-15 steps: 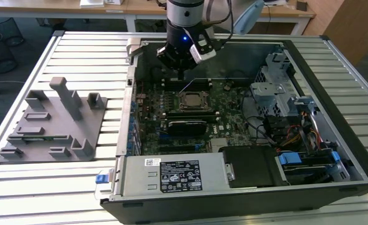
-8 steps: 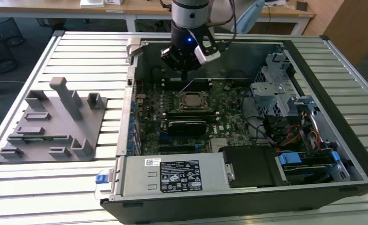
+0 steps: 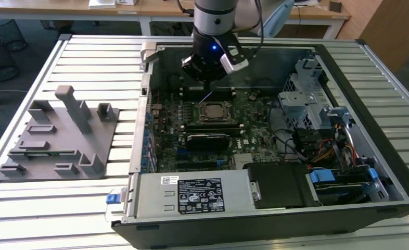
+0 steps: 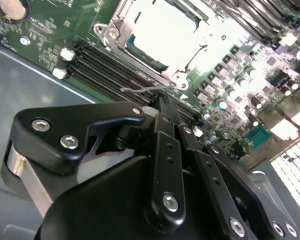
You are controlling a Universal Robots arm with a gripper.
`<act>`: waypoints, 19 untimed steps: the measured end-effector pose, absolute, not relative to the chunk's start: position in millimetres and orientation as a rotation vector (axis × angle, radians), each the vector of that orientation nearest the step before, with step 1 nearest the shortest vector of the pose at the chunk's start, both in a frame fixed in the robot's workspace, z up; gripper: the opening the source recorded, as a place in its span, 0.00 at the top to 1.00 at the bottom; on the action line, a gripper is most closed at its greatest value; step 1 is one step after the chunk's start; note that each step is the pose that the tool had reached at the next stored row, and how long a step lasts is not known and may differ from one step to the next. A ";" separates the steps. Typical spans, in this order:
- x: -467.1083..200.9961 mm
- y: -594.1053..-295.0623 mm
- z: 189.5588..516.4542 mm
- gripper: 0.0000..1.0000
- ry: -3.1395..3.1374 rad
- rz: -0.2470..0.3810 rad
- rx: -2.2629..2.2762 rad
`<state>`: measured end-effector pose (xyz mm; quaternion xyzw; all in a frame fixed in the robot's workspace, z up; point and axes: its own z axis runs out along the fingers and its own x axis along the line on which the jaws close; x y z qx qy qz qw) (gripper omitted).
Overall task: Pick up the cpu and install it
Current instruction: 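Install the first cpu locking lever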
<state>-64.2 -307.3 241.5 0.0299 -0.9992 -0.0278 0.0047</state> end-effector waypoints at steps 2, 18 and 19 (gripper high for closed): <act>-60.9 -306.9 240.6 0.89 -3.130 -0.087 0.094; -44.4 -303.3 232.1 0.89 -3.126 -0.087 0.097; -43.2 -303.2 231.3 0.89 -3.125 -0.087 0.097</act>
